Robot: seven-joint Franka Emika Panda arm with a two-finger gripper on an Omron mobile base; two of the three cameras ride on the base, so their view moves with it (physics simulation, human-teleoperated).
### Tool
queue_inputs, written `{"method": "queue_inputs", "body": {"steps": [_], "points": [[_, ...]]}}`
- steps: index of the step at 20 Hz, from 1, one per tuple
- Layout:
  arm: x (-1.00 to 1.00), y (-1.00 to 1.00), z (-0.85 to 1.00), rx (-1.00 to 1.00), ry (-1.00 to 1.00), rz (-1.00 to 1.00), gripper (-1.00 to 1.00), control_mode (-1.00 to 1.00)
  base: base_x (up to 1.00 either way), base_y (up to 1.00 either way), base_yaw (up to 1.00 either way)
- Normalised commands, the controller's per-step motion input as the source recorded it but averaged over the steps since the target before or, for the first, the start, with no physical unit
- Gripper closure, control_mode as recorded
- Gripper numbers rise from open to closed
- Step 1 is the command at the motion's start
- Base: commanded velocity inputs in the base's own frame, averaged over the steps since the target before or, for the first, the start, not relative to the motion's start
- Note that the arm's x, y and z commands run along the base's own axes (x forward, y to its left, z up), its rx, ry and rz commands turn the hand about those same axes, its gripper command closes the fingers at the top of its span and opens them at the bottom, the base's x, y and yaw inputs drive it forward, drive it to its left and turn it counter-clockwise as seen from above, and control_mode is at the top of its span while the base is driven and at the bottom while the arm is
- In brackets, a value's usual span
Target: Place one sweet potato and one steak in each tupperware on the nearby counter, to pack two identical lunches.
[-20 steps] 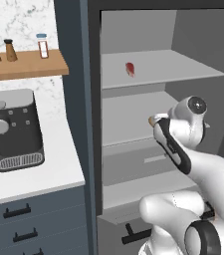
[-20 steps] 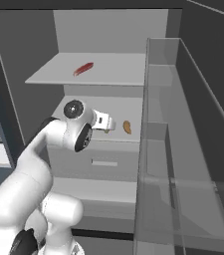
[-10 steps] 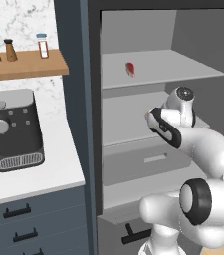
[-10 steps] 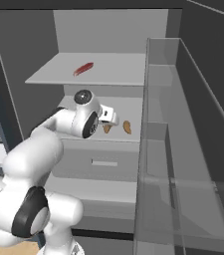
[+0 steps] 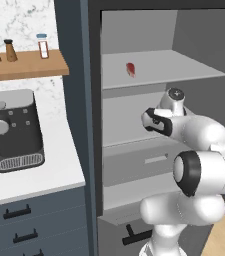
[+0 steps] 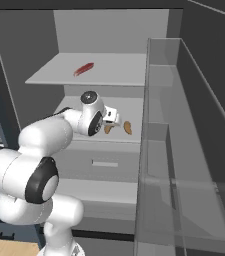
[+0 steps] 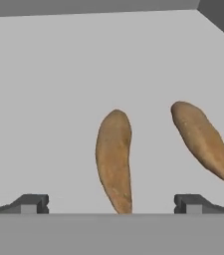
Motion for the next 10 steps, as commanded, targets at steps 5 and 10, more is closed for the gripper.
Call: {"method": "queue_inputs", "body": {"steps": [5,10], "points": [[0.22,0.00,-0.13,0.00,0.02,0.00,-1.00,-1.00,0.00,0.00,0.00],[0.04,0.00,-0.27,0.00,0.01,0.00,-1.00,-1.00,0.00,0.00,0.00]]}}
